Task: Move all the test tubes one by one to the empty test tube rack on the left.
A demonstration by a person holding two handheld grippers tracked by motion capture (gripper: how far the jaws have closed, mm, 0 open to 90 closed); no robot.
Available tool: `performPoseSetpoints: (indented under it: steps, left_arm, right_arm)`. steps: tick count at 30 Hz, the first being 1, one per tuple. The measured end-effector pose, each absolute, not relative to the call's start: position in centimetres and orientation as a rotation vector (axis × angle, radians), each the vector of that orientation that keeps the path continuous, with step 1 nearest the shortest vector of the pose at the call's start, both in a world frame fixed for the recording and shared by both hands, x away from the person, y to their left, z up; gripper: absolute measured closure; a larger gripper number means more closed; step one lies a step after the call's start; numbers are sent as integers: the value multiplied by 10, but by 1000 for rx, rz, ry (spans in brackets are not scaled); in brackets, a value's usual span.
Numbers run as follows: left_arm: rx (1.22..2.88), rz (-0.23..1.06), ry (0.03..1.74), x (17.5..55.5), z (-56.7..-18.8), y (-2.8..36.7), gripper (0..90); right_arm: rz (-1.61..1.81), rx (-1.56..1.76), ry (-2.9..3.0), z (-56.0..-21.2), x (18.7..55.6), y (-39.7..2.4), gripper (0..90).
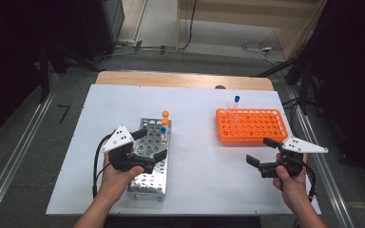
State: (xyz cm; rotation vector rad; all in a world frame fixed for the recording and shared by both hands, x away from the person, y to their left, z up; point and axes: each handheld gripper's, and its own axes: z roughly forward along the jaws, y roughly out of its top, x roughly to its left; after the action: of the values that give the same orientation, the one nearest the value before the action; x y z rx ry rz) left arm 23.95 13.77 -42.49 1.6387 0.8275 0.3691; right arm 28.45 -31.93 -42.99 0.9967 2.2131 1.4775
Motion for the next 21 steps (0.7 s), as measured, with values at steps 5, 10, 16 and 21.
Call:
performPoseSetpoints:
  steps: [5, 10, 16, 21]
  left_arm:
    - [1633, 365, 813, 232, -427, 138, 0]
    - [1627, 365, 804, 225, -428, 140, 0]
    - [1630, 361, 810, 220, -433, 143, 0]
    - [1625, 363, 818, 218, -434, 147, 0]
  right_arm:
    - [1470, 1024, 2182, -424, 304, -322, 0]
    - [1458, 1042, 2172, -418, 323, -322, 0]
    - [1464, 1073, 2150, -412, 346, -320, 13]
    - [1449, 1101, 2141, -411, 366, -317, 44]
